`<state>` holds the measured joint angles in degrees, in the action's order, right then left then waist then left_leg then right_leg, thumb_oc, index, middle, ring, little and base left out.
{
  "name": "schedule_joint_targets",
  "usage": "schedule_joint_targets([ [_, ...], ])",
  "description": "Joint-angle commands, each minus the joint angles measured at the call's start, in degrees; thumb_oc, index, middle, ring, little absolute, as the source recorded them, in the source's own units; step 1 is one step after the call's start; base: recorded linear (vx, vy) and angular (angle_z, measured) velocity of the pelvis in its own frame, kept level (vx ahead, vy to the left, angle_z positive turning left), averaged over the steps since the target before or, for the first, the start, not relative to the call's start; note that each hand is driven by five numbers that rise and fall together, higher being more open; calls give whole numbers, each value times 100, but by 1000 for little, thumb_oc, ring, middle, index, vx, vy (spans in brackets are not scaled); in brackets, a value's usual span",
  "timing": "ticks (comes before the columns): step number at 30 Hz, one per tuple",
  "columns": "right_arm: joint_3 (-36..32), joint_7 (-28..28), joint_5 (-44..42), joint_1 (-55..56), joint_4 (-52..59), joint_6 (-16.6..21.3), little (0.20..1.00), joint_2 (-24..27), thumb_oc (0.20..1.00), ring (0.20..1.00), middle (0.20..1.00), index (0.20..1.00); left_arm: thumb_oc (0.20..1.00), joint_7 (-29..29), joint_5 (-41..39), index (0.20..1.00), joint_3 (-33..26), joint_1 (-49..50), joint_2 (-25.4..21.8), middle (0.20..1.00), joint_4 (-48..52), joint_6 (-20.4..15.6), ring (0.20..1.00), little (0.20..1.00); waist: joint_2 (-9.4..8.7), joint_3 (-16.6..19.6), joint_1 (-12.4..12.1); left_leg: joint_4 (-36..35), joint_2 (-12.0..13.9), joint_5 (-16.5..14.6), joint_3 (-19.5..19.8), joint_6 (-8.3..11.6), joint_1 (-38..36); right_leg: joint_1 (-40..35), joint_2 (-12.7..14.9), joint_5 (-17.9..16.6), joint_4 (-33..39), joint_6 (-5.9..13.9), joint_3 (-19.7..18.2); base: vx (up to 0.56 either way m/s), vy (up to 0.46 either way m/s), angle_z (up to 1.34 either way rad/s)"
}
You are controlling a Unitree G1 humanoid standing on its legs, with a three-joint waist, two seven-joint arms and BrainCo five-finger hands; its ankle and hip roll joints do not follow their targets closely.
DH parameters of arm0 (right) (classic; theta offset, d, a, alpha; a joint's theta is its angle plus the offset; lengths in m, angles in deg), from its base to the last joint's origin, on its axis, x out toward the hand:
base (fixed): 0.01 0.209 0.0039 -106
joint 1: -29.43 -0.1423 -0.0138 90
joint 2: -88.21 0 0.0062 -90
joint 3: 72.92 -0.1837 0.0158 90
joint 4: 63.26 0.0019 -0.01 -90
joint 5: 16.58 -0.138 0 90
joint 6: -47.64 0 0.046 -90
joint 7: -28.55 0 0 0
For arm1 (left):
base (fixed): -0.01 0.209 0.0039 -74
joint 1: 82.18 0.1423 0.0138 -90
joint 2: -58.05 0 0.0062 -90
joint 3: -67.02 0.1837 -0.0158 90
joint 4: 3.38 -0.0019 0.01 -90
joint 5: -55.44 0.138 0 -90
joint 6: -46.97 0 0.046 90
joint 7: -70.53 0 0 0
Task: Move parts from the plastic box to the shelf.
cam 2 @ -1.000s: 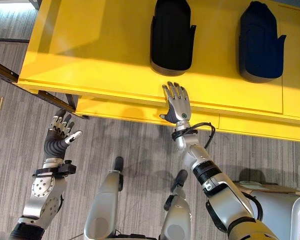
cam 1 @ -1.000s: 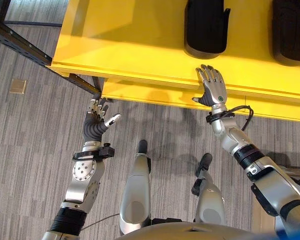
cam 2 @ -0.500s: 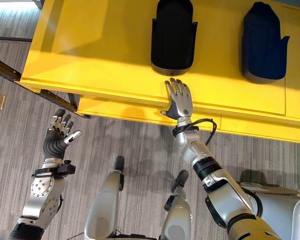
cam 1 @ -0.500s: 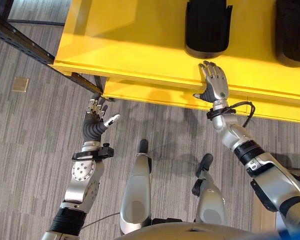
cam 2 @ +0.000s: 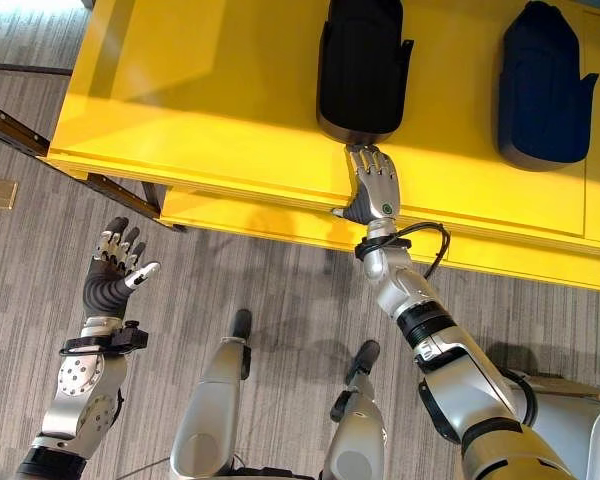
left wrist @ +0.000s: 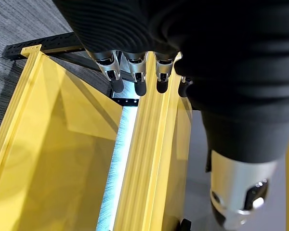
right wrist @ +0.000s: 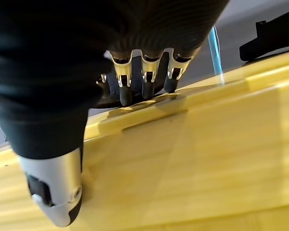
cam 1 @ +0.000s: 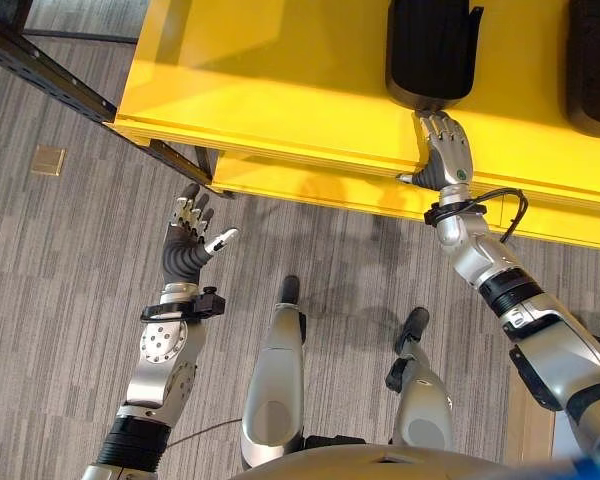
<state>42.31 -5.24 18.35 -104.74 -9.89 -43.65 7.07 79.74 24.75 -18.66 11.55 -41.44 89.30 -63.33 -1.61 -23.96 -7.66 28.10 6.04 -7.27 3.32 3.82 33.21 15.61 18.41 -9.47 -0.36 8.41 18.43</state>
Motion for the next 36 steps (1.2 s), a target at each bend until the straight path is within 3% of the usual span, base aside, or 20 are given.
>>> schedule_joint_targets([
  [1,-556,-339,-475,-869,-182,-136,1000,661,1000,1000,1000,1000,1000,-58,-49,1000,-163,146,-228,1000,363,-389,1000,1000,-56,25,-162,-605,-27,318,-29,-100,-87,-622,91,678,-877,165,15,0,0,0],
  [17,-463,-284,-1049,-1427,-691,-7,1000,660,1000,1000,1000,1000,1000,-40,-151,1000,-217,186,-231,1000,384,-398,1000,1000,-41,35,-229,-621,-61,315,-34,-120,-45,-600,72,683,-840,141,14,0,0,0],
  [30,-90,343,-3349,-2549,-2234,637,1000,715,1000,1000,1000,1000,1000,-133,-392,1000,-228,304,-410,1000,401,-346,1000,1000,-127,34,-291,-675,-64,340,-67,-113,-85,-630,43,602,-781,129,10,6,0,1],
  [31,-87,375,-3462,-2568,-2267,674,1000,732,1000,1000,1000,1000,1000,-142,-403,1000,-233,312,-425,1000,404,-344,1000,1000,-131,56,-288,-670,-39,194,-28,-70,-142,-670,14,694,-798,163,-42,70,-24,-24],
  [36,-24,520,-3942,-2645,-2455,853,1000,745,1000,1000,1000,1000,1000,-185,-454,1000,-202,346,-490,1000,445,-326,1000,1000,-123,7,-275,-714,-28,359,-115,-113,-127,-613,21,600,-777,122,-46,-37,19,-12],
])
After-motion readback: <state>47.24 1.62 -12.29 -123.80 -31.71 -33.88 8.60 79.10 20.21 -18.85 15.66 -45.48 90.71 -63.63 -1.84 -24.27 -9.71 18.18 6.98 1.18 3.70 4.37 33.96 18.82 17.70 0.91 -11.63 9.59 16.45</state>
